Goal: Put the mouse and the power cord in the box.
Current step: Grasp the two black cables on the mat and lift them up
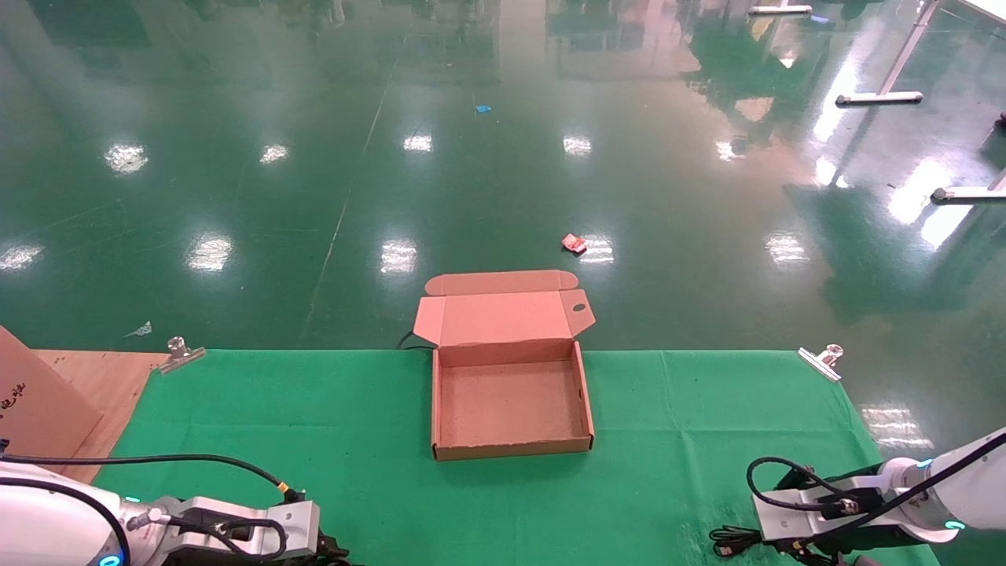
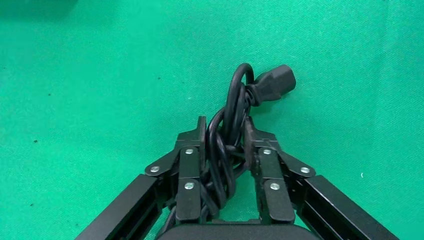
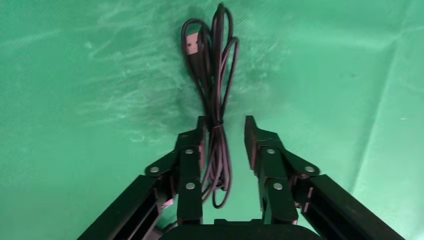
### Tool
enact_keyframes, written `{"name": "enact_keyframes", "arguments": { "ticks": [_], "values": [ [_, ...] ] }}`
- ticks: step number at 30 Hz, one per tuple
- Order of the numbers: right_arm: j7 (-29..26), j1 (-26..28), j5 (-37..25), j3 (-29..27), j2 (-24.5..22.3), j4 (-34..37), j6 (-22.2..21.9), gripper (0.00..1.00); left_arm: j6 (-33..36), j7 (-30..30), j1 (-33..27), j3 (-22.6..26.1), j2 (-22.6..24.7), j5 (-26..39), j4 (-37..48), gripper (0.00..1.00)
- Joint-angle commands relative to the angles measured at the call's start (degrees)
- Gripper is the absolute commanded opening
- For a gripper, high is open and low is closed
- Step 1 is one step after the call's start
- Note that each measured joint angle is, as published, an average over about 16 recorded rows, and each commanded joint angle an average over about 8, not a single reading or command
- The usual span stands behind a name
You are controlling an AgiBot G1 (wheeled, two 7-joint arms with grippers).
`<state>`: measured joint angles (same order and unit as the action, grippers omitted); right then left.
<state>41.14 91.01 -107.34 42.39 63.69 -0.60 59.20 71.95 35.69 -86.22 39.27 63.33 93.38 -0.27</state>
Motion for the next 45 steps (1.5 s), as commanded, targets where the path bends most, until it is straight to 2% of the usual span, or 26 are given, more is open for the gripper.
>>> {"name": "enact_keyframes", "arguments": {
  "ticks": [1, 13, 22, 27, 36, 40, 45],
  "values": [
    [0.05, -0.25, 0.02, -0.02, 0.07, 0.09, -0.60, 0.00, -0.19, 0.02, 0.08, -0.02, 0.08, -0.02, 0.08, 0.00],
    [0.30, -0.64, 0.55, -0.39, -0.30, 0.39, -1.29, 0.00, 0.18, -0.05, -0.21, 0.27, 0.27, 0.39, 0.12, 0.00],
    [0.53, 1.58, 1.20, -0.84, -1.39, 0.28, 2.28, 0.00, 5.76, 0.14, -3.43, 0.67, -1.01, 0.94, -0.50, 0.00],
    [1.08, 4.36, 1.79, -1.25, -2.50, 0.01, 7.76, 0.00, 8.30, 0.10, -5.80, 0.91, -1.70, 1.28, -0.99, 0.00],
    [2.50, 13.81, 4.11, -2.79, -5.43, -1.24, 24.56, 0.00, 13.91, -1.52, -13.87, 1.22, -1.89, 1.75, -3.96, 0.00],
    [1.84, 18.17, 4.89, -3.31, -5.68, -2.00, 28.56, 0.00, 16.51, -3.49, -18.43, 1.21, -0.91, 1.67, -6.45, 0.00],
    [-0.19, 23.16, 5.44, -3.63, -4.32, -2.94, 30.66, 0.00, 18.36, -6.74, -23.67, 0.97, 1.03, 0.80, -10.53, 0.00]
  ]
}}
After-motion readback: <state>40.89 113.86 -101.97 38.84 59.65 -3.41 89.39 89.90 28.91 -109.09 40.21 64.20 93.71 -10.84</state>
